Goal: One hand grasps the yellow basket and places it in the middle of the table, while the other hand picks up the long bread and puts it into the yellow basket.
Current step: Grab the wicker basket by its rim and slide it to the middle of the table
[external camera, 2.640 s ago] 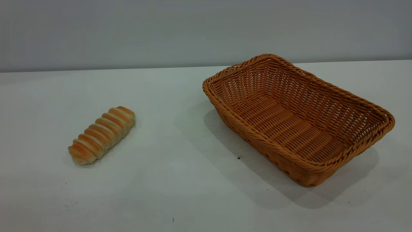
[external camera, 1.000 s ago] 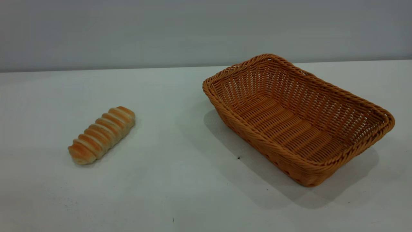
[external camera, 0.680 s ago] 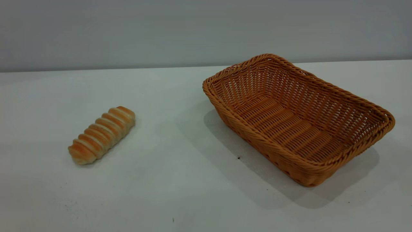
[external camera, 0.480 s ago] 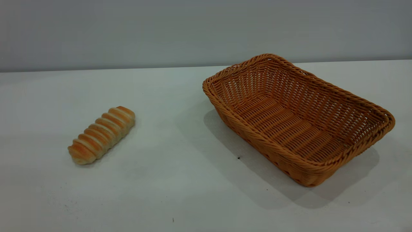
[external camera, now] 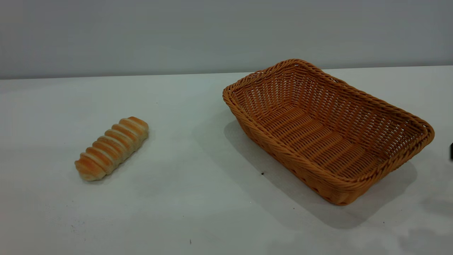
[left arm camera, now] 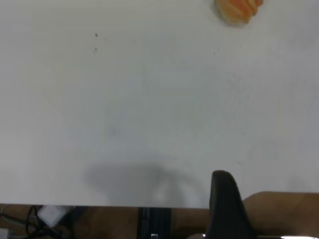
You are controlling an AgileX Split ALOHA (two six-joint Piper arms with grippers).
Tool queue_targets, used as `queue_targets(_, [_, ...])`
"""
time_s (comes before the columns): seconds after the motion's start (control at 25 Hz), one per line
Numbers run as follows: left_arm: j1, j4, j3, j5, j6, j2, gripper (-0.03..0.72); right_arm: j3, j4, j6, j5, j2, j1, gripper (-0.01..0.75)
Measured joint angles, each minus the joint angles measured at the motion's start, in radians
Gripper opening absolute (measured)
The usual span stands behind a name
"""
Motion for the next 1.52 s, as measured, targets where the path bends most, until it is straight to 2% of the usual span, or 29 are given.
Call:
queue_targets(0.24, [0.0, 0.0, 0.0, -0.003, 0.0, -0.006, 0.489, -0.073, 0.137, -0.094, -0.023, 0.186, 0.0, 0.559])
queue_targets(0.8, [0.0, -0.001, 0.0, -0.007, 0.0, -0.006, 0.489, -0.159, 0.464, -0.308, -0.034, 0.344, 0.0, 0.559])
queue_targets(1.08, [0.0, -0.001, 0.0, -0.007, 0.0, -0.006, 0.489, -0.288, 0.553, -0.369, -0.033, 0.542, 0.001, 0.555])
queue_targets(1.16, [0.0, -0.001, 0.0, -0.007, 0.0, -0.006, 0.489, -0.313, 0.557, -0.368, -0.033, 0.59, 0.002, 0.51])
queue_targets(1.2, [0.0, -0.001, 0.0, -0.007, 0.0, -0.006, 0.489, -0.319, 0.558, -0.364, -0.033, 0.607, 0.002, 0.46])
queue_targets(1.24, [0.0, -0.001, 0.0, -0.006, 0.0, -0.006, 0.489, -0.321, 0.559, -0.361, -0.034, 0.617, 0.002, 0.403])
queue_targets(1.32, [0.0, -0.001, 0.0, -0.006, 0.0, -0.006, 0.489, -0.327, 0.571, -0.354, -0.028, 0.619, 0.002, 0.223])
queue_targets(1.4, [0.0, -0.001, 0.0, -0.004, 0.0, -0.006, 0.489, -0.342, 0.58, -0.354, -0.03, 0.619, 0.002, 0.103])
queue_targets(1.52, [0.0, -0.002, 0.0, -0.002, 0.0, -0.006, 0.489, -0.369, 0.538, -0.387, -0.002, 0.618, 0.003, 0.094])
